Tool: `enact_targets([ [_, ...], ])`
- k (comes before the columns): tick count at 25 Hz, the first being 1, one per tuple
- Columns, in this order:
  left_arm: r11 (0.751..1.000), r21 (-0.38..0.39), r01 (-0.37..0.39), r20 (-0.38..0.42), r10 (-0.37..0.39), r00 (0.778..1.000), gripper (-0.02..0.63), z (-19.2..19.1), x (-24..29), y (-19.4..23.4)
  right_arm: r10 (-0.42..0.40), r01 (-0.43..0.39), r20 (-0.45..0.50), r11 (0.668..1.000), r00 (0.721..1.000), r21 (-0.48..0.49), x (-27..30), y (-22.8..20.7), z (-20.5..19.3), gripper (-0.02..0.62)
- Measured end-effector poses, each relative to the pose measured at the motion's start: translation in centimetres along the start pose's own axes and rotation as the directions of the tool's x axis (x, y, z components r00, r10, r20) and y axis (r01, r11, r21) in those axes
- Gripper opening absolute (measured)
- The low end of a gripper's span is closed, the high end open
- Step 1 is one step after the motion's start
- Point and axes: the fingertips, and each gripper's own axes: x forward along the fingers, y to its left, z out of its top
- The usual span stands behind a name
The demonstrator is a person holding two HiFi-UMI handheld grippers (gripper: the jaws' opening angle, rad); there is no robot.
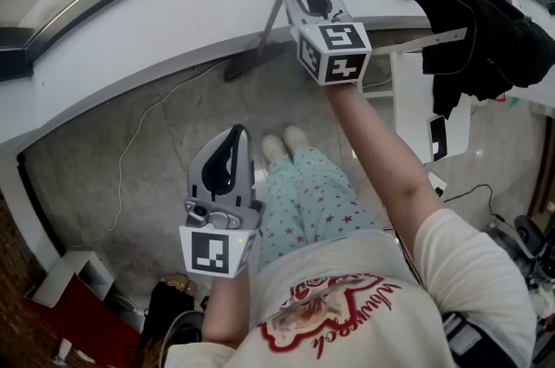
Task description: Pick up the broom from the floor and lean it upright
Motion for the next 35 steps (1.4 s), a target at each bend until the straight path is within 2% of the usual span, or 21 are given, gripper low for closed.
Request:
enact_targets([
  [5, 1.0, -0.014, -0.005, -0.01, 0.005, 1.0, 0.021, -0.7, -0.3, 0.7, -0.036, 0.036, -0.049, 0.999, 0.998, -0.003, 1.5, -0.6, -0.3, 0.078],
  [10, 1.0, -0.03, -0.004, -0.011, 0.004, 1.0, 0.021, -1.1, 0.0, 1.1, -0.058, 0.058, -0.001, 0.998, 0.998, -0.017, 0.3, -0.7, -0.2, 0.078],
  [13, 1.0, -0.028, 0.002, -0.013, -0.002, 1.0, 0.021, -1.1, -0.2, 1.2, -0.101, 0.101, 0.027, 0.995, 0.994, 0.019, -1.7, -1.0, -0.6, 0.078],
  [18, 1.0, -0.002, 0.015, 0.004, -0.015, 1.0, 0.021, 0.0, 0.1, 1.6, -0.107, 0.106, 0.022, 0.993, 0.994, 0.046, -2.5, -0.8, -1.2, 0.078],
  [24, 0.999, 0.009, 0.043, 0.012, -0.043, 0.999, 0.021, 0.9, 0.7, 1.0, -0.082, 0.075, 0.086, 0.994, 0.993, 0.08, -5.8, 0.4, 1.3, 0.064],
  [28, 0.998, 0.014, 0.058, 0.029, -0.059, 0.998, 0.021, 1.5, 1.3, 0.7, -0.057, 0.051, 0.139, 0.998, 0.989, 0.044, -9.6, 2.4, 3.4, 0.04],
  [33, 0.996, 0.031, 0.089, 0.053, -0.09, 0.995, 0.021, 3.3, 2.0, -0.8, 0.004, -0.014, 0.177, 0.998, 0.984, 0.059, -14.0, 4.8, 5.7, 0.025],
  [35, 0.993, 0.049, 0.108, 0.071, -0.112, 0.991, 0.021, 4.2, 2.0, -1.6, 0.042, -0.05, 0.202, 0.998, 0.979, 0.035, -15.7, 5.9, 7.1, 0.025],
])
